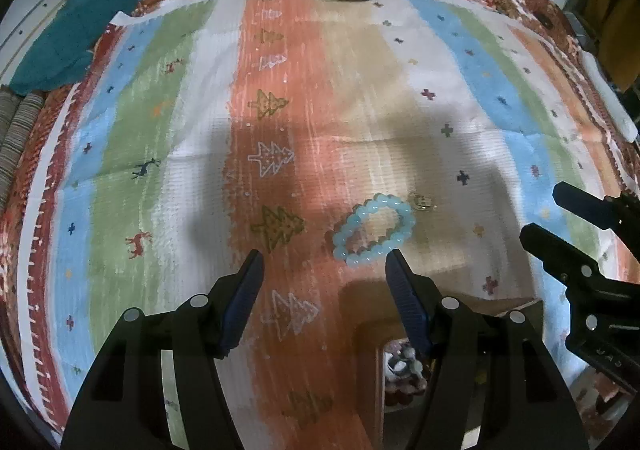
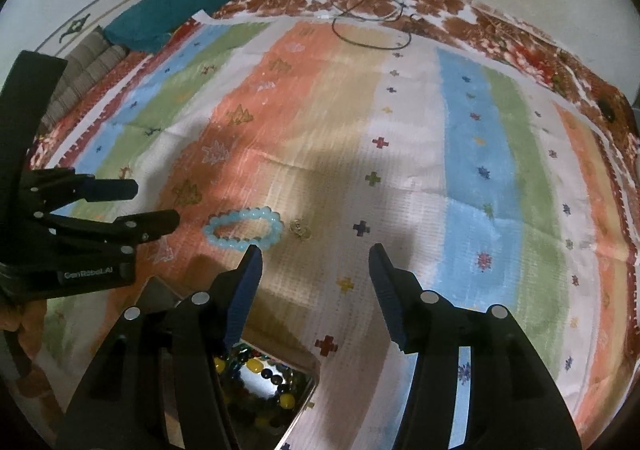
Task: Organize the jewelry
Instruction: 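Move the left tool back to the light blue bracelet while the right approaches the gold charm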
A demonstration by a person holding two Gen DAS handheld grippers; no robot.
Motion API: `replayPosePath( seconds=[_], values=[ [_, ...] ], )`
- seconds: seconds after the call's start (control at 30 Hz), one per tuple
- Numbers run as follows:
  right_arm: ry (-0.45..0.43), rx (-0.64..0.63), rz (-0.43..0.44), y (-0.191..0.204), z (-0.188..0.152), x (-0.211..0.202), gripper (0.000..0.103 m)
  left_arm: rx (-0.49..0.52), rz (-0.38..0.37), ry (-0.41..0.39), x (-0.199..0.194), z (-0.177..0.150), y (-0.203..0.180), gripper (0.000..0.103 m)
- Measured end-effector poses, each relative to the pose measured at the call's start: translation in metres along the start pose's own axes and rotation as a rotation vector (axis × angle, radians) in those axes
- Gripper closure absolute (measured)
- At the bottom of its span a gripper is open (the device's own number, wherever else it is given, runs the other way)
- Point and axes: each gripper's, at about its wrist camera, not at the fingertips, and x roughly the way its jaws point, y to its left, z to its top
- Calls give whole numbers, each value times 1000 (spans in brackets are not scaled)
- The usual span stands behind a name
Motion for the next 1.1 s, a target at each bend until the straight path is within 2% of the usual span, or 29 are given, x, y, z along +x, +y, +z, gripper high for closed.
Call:
replayPosePath(
  seconds=[0.3,1.1],
  values=[
    [15,-42,-5,3,7,22,48,21,4,46,24,10,0,40],
    [122,-90,36,-1,12,72,48,66,10,150,79,20,-4,43]
  ],
)
